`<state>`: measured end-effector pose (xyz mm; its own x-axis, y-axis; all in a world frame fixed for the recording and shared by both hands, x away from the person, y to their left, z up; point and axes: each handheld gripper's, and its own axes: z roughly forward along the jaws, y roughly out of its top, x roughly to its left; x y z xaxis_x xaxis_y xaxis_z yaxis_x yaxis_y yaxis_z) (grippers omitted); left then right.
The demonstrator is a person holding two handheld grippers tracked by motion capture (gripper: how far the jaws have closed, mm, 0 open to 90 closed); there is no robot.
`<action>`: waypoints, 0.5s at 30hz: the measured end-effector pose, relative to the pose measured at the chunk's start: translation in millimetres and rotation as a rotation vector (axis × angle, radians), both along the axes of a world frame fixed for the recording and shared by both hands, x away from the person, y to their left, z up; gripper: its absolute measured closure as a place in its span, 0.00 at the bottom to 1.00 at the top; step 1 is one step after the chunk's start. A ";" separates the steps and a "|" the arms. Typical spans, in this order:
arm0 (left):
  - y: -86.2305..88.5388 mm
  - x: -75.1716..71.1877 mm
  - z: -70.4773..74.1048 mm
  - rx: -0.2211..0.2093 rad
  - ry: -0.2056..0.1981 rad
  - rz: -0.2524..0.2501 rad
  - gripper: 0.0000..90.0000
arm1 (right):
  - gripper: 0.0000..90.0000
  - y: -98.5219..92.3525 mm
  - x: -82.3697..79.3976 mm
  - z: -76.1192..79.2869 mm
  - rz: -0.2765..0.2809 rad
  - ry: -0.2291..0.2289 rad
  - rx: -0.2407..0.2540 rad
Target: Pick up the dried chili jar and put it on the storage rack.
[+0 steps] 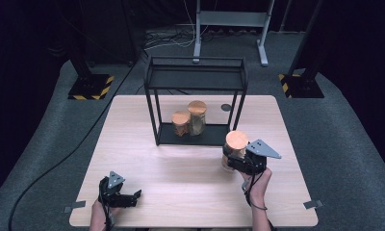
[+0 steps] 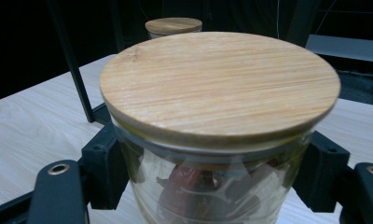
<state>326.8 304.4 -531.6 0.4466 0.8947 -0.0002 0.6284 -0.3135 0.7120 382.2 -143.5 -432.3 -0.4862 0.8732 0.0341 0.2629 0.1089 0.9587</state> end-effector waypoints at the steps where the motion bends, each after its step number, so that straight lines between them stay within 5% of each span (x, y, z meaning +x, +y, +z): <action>1: 0.0 0.0 0.0 0.000 0.000 0.000 0.00 | 0.27 0.9 0.9 0.3 0.001 0.001 -0.002; 15: 0.0 0.0 0.0 0.000 0.000 0.000 0.00 | 0.27 10.2 10.2 2.4 0.008 0.003 -0.009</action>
